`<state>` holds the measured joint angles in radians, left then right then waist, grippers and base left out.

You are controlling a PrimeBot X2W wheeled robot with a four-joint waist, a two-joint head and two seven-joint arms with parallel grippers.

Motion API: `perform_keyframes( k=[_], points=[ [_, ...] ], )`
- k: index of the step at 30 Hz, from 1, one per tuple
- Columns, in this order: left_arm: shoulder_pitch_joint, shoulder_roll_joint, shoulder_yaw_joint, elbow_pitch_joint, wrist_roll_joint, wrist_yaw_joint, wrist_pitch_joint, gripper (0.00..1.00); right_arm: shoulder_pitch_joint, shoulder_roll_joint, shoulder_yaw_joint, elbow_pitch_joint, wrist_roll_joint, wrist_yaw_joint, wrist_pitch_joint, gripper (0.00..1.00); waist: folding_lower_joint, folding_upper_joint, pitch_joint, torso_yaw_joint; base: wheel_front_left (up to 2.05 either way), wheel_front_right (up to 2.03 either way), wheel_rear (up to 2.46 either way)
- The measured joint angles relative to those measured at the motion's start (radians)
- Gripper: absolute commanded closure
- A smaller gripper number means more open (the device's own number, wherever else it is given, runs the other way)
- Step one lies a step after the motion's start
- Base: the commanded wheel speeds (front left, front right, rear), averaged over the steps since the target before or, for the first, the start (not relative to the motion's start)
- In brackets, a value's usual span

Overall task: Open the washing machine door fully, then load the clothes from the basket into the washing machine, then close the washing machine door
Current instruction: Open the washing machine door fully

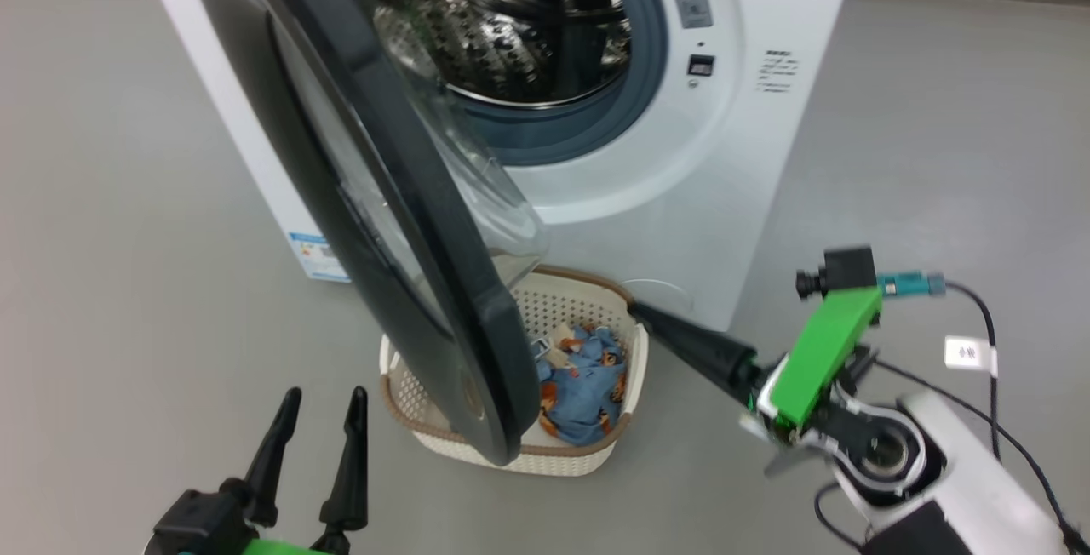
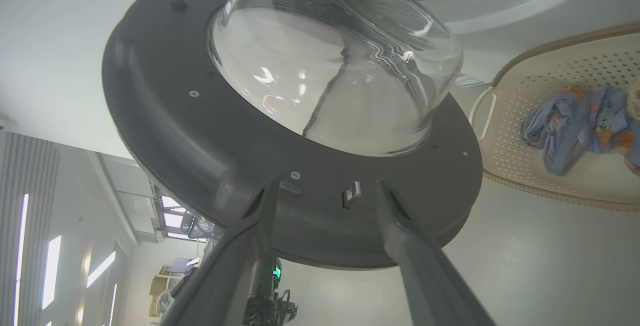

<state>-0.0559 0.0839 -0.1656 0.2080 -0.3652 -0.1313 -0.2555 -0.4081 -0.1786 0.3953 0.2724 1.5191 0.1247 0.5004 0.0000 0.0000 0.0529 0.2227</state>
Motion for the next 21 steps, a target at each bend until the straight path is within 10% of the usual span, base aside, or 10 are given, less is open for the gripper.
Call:
perform_keyframes(
  k=[21],
  points=[
    [0.047, 0.009, 0.058, -0.013, 0.007, 0.0, 0.0, 0.0, 0.18, -0.17, 0.146, 0.016, -0.049, 0.0, -0.414, 0.0, 0.0, 0.0, -0.028, -0.135, 0.0, 0.0, 0.0]
  ],
)
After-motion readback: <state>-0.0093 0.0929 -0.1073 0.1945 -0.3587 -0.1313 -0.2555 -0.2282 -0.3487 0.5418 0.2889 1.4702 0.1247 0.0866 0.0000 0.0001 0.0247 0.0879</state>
